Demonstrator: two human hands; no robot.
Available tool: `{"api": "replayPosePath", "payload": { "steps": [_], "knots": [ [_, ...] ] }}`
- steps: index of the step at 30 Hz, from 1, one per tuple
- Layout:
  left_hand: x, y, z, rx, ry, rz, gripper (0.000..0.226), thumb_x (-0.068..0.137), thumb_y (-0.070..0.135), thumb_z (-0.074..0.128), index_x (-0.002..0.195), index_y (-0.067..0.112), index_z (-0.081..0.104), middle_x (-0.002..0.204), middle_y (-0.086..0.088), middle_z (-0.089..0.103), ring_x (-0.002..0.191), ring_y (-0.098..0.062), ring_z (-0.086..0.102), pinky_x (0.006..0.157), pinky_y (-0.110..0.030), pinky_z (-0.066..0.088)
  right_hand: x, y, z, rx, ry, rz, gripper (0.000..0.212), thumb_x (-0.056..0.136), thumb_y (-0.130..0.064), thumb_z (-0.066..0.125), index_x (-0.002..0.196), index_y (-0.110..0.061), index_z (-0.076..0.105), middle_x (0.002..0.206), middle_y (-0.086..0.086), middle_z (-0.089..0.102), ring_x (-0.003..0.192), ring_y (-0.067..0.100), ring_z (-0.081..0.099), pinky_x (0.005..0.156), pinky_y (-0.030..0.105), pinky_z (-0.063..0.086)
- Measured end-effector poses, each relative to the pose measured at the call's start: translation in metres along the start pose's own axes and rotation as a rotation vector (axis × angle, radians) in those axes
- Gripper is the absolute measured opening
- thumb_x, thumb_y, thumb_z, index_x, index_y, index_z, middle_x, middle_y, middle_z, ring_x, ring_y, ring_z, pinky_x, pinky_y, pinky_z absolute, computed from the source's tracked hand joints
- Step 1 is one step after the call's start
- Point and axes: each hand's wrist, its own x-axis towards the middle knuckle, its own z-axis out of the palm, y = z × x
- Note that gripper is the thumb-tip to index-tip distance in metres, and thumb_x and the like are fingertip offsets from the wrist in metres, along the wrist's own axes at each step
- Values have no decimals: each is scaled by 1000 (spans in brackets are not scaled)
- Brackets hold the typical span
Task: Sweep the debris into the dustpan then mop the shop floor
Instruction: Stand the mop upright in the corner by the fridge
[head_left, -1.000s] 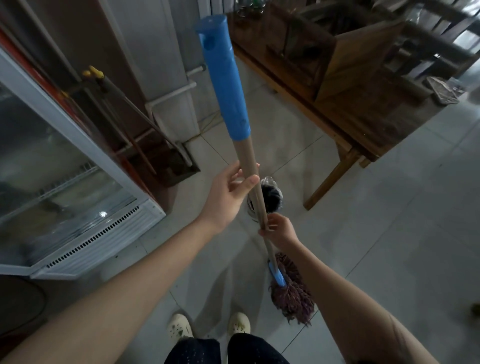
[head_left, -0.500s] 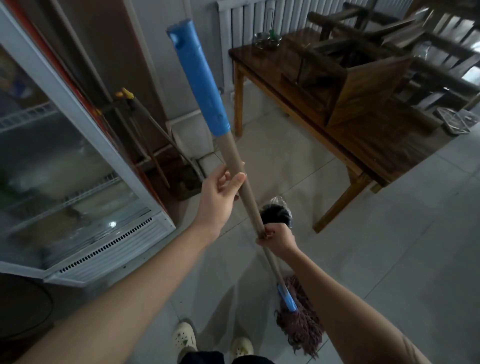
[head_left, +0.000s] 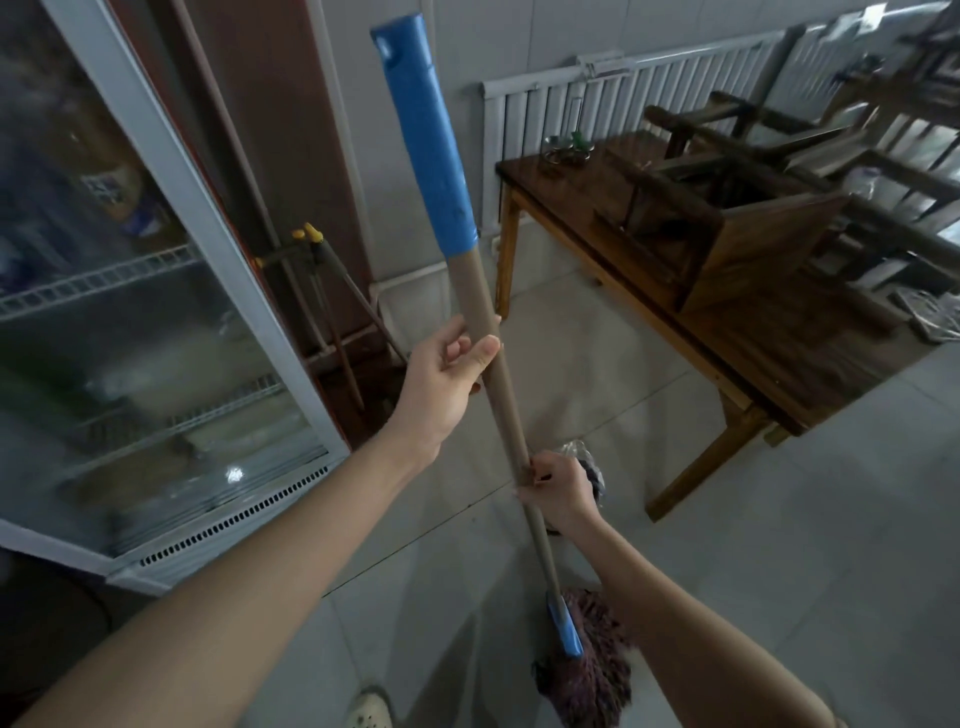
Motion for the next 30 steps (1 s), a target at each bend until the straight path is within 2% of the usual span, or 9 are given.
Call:
{"api": "replayPosePath", "payload": {
  "steps": [2,8,13,17,21,23,24,28,30],
  "knots": [
    [3,11,-5,16,-13,31,18,93,11,54,102,25,61,92,-15,48,89,-25,49,83,-39,44,3,-13,2,24,-6,-16,40,63,-18,83,53,-35,48,59,-14,52,60,3,49,55,21,36],
    [12,47,-12,133,-92,168,16,93,10,54,106,16,60,89,-16,51,87,-22,48,73,-25,42,18,-41,4,139,14,-51,27,45,-28,83,63,-33,63,74,1,71,79,26,69,73,45,57],
    [25,72,-11,237,-131,268,15,93,11,55,105,18,60,90,-18,58,86,-22,54,64,-12,42,46,-51,6,224,12,-118,38,34,-45,76,68,-35,63,75,1,70,79,26,70,72,51,56],
    [34,83,-17,220,-137,259,19,92,11,54,109,18,60,98,-25,63,90,-22,60,69,-9,47,47,-83,-3,242,22,-184,26,46,-29,81,63,-32,62,68,-7,69,70,14,69,71,51,56],
    [45,93,-32,175,-100,274,21,92,11,54,103,27,62,94,-10,66,95,-19,64,83,-23,53,56,-112,-2,203,-4,-214,24,53,-25,81,63,-30,60,73,-4,71,73,18,70,72,48,57],
    [56,100,-42,170,-67,283,20,92,10,54,102,25,61,96,-14,63,95,-23,63,90,-33,51,67,-128,-1,172,-1,-242,25,56,-24,82,64,-29,59,75,-3,70,74,19,69,71,45,57],
    [63,105,-47,170,-53,291,19,93,10,54,102,24,61,95,-16,60,94,-23,62,90,-33,51,74,-137,-2,158,-3,-255,26,59,-22,83,65,-29,58,76,-2,69,75,19,68,70,44,57],
    [96,123,-67,214,-14,341,13,93,18,55,96,29,61,89,-15,53,85,-24,54,62,-17,46,101,-169,-2,170,18,-297,19,55,-31,77,66,-34,61,71,-6,67,72,18,67,69,44,57],
    [115,131,-76,207,10,357,13,93,18,56,92,30,60,85,-15,52,82,-23,51,56,-16,40,113,-184,-1,196,50,-315,22,55,-27,75,63,-42,61,63,-9,64,67,14,65,67,44,57]
  ]
}}
